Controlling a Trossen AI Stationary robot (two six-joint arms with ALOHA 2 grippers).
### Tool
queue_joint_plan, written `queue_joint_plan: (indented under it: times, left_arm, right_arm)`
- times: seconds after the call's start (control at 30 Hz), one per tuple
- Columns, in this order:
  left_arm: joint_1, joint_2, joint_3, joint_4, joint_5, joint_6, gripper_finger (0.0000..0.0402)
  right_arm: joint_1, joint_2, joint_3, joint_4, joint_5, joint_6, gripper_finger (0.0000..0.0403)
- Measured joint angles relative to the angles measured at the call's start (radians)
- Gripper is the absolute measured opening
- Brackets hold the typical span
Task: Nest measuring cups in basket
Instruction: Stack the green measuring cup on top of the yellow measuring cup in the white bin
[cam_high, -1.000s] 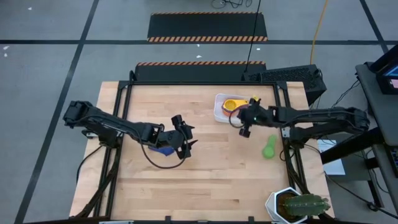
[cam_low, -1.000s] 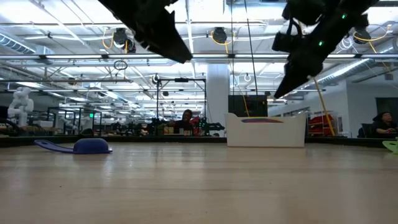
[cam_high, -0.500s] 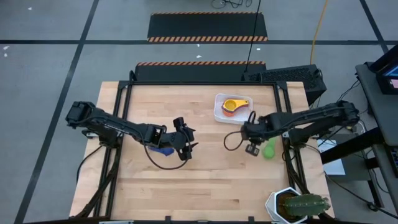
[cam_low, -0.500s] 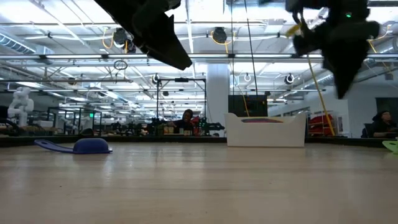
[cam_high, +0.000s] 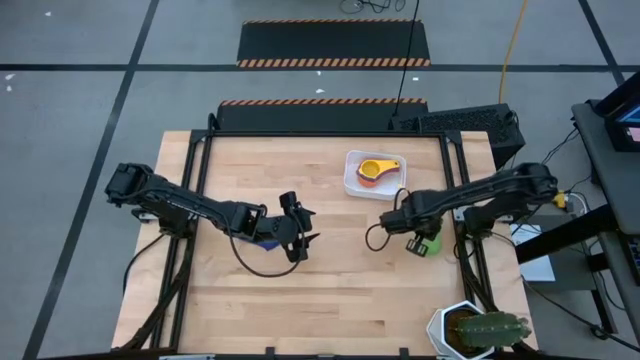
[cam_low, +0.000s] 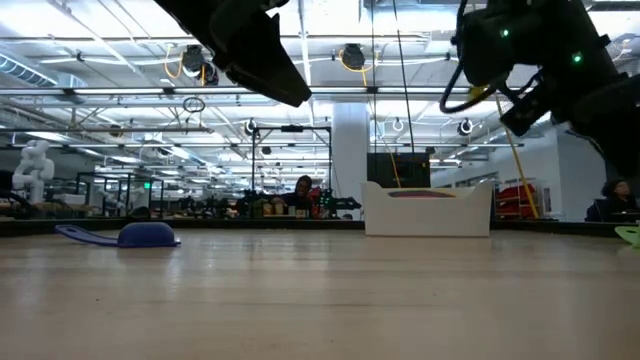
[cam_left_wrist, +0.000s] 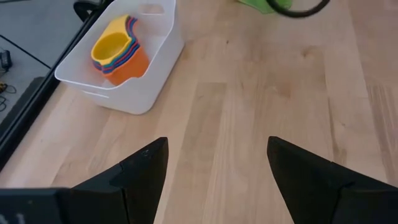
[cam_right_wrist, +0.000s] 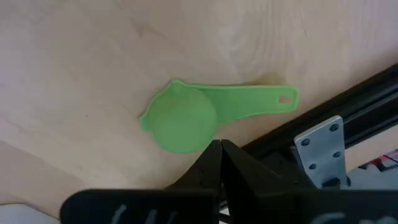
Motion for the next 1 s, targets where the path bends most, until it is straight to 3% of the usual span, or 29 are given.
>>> queue_joint_plan:
  times: [0.37, 0.6, 1.0]
  left_arm:
    - [0.000, 0.000, 0.000, 0.000, 0.000, -0.001, 0.0273]
    - [0.000, 0.000, 0.000, 0.002, 0.000, -0.002, 0.0273]
    - [0.000, 0.000, 0.000, 0.004, 0.000, -0.004, 0.0273]
  right_arm:
    - [0.001, 0.062, -0.094, 0.047, -0.121, -0.008, 0.0000]
    - [0.011, 0.062, -0.162, 0.160, -0.177, 0.016, 0.0000]
    - [0.035, 0.057, -0.163, 0.394, -0.224, 0.071, 0.0000]
